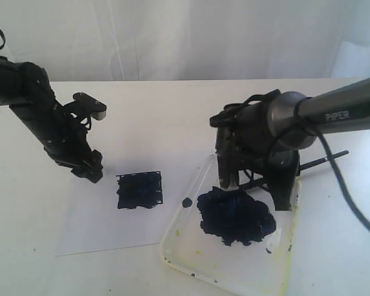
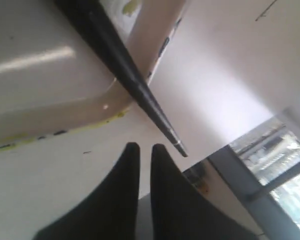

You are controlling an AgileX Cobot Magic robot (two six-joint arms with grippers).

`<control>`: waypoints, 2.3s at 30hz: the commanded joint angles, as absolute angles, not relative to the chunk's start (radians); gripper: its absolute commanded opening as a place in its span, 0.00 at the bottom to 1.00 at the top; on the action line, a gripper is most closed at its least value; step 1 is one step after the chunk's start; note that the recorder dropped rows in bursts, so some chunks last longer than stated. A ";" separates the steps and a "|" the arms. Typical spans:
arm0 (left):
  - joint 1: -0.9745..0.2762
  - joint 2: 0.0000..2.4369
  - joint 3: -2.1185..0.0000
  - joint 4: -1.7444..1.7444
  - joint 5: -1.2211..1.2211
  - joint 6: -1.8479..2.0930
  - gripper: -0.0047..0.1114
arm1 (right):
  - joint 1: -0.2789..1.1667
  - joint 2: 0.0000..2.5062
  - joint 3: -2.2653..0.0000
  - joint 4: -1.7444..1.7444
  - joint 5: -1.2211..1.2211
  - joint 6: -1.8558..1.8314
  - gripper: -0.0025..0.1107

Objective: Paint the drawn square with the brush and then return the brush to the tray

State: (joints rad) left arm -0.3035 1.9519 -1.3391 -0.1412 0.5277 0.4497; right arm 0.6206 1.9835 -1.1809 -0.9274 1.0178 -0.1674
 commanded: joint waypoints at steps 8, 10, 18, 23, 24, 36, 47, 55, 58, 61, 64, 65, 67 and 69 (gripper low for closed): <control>-0.303 1.810 -1.375 -0.147 0.704 0.328 0.04 | 0.390 1.807 -1.186 -0.332 0.882 -0.141 0.02; -0.302 1.790 -1.386 -0.130 0.801 0.231 0.04 | 0.328 1.779 -1.196 -0.144 0.857 -0.134 0.02; -0.300 1.742 -1.386 0.132 1.025 -0.049 0.04 | 0.167 1.726 -1.202 0.134 0.898 -0.134 0.02; -0.213 1.721 -1.386 0.068 1.093 -0.067 0.04 | 0.105 1.721 -1.202 0.166 0.934 -0.134 0.02; -0.185 1.719 -1.386 0.048 1.102 -0.059 0.04 | 0.094 1.721 -1.202 0.167 0.942 -0.134 0.02; -0.058 1.699 -1.386 0.012 1.155 0.027 0.04 | 0.066 1.721 -1.202 0.119 0.861 -0.137 0.02; 0.008 1.683 -1.273 0.014 1.091 0.027 0.04 | 0.066 1.721 -1.200 0.121 0.850 -0.137 0.02; 0.018 1.608 -1.267 0.024 1.076 0.027 0.04 | 0.066 1.721 -1.199 0.121 0.940 -0.134 0.02; 0.018 1.559 -1.267 0.024 1.082 0.027 0.04 | 0.066 1.720 -1.199 0.121 1.031 -0.118 0.02; 0.018 1.504 -1.267 0.024 1.110 0.027 0.04 | 0.066 1.699 -1.198 0.119 1.091 -0.100 0.02; 0.018 1.455 -1.267 0.024 1.155 0.027 0.04 | 0.050 1.660 -1.198 0.075 1.117 -0.061 0.02; 0.018 1.441 -1.267 0.024 1.162 0.027 0.04 | 0.042 1.649 -1.198 0.056 1.120 -0.056 0.02; 0.018 1.410 -1.267 0.024 1.174 0.027 0.04 | 0.015 1.622 -1.198 0.000 1.127 -0.046 0.02; 0.018 1.381 -1.267 0.024 1.181 0.027 0.04 | -0.010 1.603 -1.196 0.000 1.140 -0.045 0.02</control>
State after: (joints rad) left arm 0.0134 1.4216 -1.2691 0.0261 1.1261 0.0237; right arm 0.0283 1.6368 -1.1982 0.0372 1.1170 -0.0580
